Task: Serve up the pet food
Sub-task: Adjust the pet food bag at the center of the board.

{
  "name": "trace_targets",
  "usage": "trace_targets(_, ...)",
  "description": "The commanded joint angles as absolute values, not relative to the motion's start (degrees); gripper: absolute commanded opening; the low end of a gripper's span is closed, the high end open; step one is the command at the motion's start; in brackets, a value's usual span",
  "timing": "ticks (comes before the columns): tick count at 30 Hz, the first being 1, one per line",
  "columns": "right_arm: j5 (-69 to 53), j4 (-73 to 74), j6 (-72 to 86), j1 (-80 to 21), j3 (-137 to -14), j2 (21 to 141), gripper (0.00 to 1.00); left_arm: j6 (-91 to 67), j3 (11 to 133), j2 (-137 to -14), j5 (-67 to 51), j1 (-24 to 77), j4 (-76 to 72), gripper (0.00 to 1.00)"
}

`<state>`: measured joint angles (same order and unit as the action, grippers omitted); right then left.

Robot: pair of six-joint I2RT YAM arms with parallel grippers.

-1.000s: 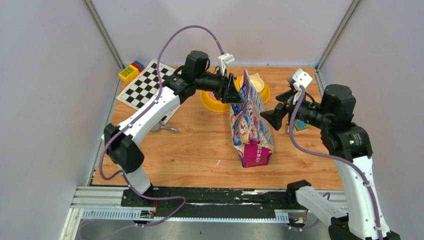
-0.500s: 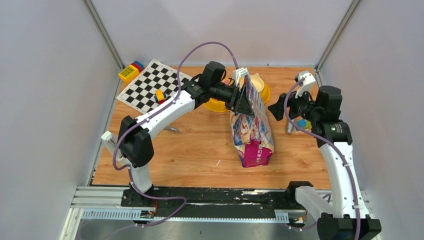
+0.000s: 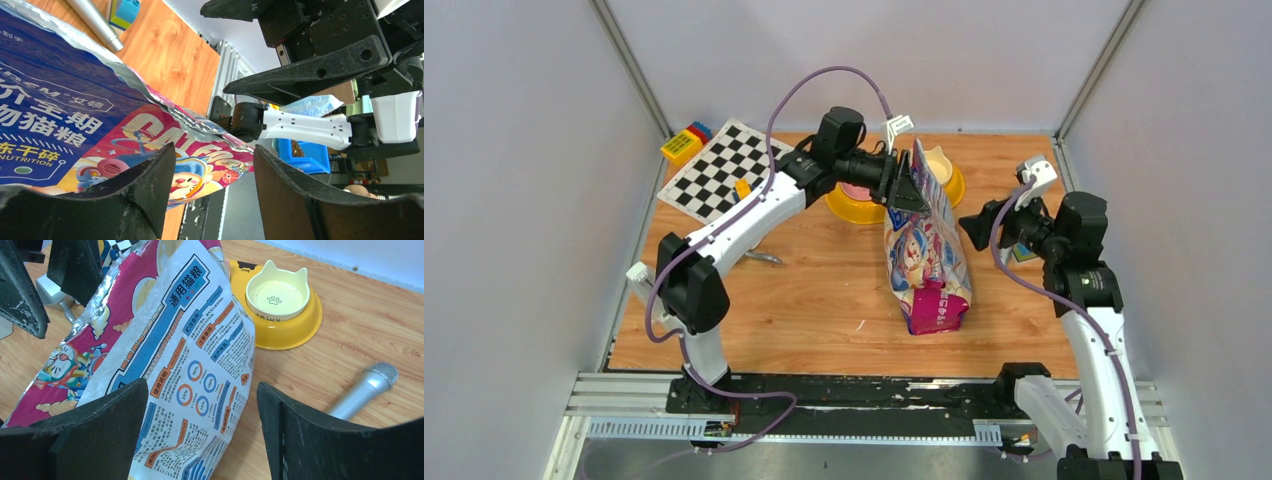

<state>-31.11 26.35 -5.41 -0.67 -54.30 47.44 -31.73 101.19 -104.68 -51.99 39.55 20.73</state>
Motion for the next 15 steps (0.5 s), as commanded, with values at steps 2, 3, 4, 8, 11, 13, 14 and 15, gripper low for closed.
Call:
trace_targets(2, -31.5, 22.4, -4.6, -0.6, -53.6, 46.7, 0.80, -33.1, 104.5, -105.3, -51.8, 39.4, 20.0, 0.63)
trace_targets(3, -31.7, 22.4, -4.6, -0.6, -53.4, 46.4, 0.80, -32.9, 105.1, -105.9, -51.5, 39.4, 20.3, 0.61)
trace_targets(4, -31.9, 22.3, -4.6, 0.3, -53.3, 46.1, 0.80, -32.8, 105.3, -106.2, -51.2, 39.4, 20.8, 0.60)
trace_targets(8, -32.2, 21.8, -4.8, 1.4, -52.8, 45.5, 0.80, -32.8, 106.5, -107.7, -50.9, 39.4, 21.4, 0.56)
trace_targets(11, -32.5, 21.9, -5.0, 1.4, -52.7, 45.4, 0.79, -32.5, 107.1, -108.3, -51.0, 39.4, 21.8, 0.47)
trace_targets(13, -32.7, 21.9, -5.0, 1.4, -52.6, 45.3, 0.79, -32.4, 106.8, -108.3, -50.9, 39.3, 22.0, 0.46)
trace_targets(14, -32.8, 21.9, -5.0, 1.4, -52.6, 45.2, 0.79, -32.4, 106.7, -108.1, -50.9, 39.2, 21.9, 0.46)
trace_targets(15, -32.9, 21.9, -5.1, 1.4, -52.6, 45.2, 0.79, -32.3, 106.4, -108.0, -51.0, 39.1, 21.9, 0.46)
